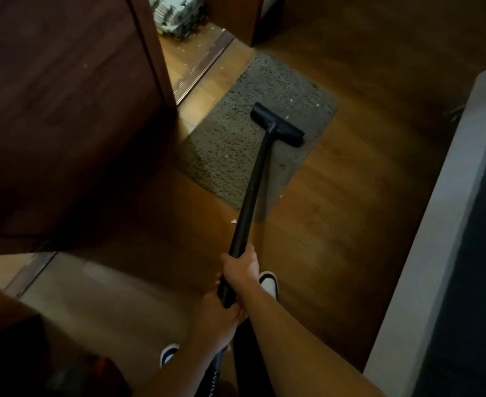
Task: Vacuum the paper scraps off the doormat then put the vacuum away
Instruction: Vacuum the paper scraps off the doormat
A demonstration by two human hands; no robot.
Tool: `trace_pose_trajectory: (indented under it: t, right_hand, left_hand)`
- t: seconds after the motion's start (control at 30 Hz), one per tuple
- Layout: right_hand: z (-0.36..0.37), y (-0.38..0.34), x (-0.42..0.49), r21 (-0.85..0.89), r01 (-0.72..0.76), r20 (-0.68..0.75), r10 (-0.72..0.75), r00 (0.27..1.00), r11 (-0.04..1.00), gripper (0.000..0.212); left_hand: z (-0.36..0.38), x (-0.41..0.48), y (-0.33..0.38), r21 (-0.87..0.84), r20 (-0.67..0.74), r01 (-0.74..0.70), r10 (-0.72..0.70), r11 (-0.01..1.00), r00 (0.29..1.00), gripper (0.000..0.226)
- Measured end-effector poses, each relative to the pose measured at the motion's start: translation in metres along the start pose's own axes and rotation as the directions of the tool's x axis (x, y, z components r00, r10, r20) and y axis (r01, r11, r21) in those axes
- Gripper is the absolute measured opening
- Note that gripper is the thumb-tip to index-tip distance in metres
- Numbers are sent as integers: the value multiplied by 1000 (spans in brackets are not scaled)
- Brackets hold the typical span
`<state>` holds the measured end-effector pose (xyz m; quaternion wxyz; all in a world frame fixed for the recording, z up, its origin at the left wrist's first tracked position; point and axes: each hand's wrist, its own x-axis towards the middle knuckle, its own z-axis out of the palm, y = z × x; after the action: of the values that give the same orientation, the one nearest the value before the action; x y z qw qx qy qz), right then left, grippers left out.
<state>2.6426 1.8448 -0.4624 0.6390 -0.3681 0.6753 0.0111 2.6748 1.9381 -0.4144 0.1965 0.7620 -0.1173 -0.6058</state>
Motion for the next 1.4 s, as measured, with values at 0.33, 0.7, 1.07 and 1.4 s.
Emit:
trace_pose_trajectory:
  t: [0.33,0.7,1.07,1.4]
  right_hand:
    - [79,82,-76,35,-25,0,25,1000,999,35]
    - [47,74,-57,36,-5,-52,7,999,999,30]
    - [-38,-27,44,30,22,-47,-20,999,999,28]
    - [-86,-108,113,-1,50,-58,-50,997,999,27]
  left_hand:
    - [-40,-61,-106,181,-104,90,-72,979,992,19]
    - [-5,-35,-86,80,-68,107,-101,991,992,26]
    - [23,41,47,34,22,67,-67,997,997,23]
    - [44,111,139,-76,24,133,-131,988,991,20]
